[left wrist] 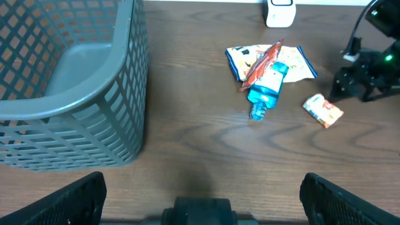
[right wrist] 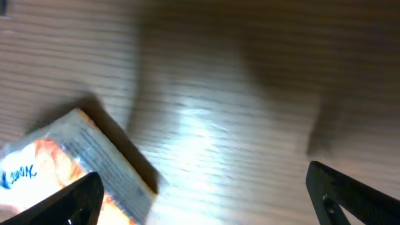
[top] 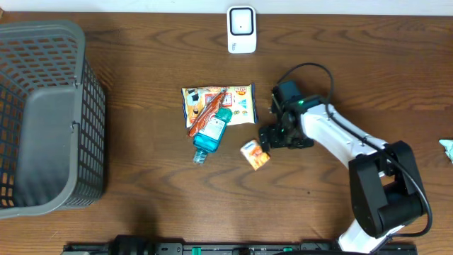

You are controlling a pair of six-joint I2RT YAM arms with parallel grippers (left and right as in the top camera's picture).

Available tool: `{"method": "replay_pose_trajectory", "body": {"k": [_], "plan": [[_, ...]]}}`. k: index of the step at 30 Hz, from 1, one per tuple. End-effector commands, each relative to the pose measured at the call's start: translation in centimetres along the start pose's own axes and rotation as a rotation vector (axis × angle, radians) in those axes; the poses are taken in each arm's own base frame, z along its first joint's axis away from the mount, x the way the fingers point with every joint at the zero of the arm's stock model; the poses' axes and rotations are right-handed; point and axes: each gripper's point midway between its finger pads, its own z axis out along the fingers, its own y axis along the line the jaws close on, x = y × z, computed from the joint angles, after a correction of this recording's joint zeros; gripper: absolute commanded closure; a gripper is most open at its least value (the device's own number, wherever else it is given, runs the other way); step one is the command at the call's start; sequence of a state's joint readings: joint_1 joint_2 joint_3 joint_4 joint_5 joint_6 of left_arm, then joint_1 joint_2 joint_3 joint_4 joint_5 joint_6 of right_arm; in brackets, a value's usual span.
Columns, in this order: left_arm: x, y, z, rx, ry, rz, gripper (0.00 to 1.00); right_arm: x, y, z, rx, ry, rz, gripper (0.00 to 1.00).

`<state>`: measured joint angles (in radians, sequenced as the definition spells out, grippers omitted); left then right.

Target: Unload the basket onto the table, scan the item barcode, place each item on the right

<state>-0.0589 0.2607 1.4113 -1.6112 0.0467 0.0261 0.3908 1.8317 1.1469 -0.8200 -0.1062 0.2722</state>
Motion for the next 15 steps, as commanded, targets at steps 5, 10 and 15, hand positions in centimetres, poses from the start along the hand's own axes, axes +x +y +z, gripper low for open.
{"method": "replay_pose_trajectory", "body": {"k": [5, 10, 15], "plan": [[1.8, 0.0, 0.0, -0.003, 0.081, -0.004, 0.01, -2.1, 0.6, -4.8, 0.006, -0.052, -0.063, 0.03], [1.8, 0.0, 0.0, -0.003, 0.081, -0.004, 0.01, -1.4, 4.7, -7.0, -0.179, -0.060, -0.079, 0.01], [1.8, 0.0, 0.0, -0.003, 0.081, -0.004, 0.01, -0.5, 5.6, -6.3, -0.223, -0.010, 0.044, 0.01]]}}
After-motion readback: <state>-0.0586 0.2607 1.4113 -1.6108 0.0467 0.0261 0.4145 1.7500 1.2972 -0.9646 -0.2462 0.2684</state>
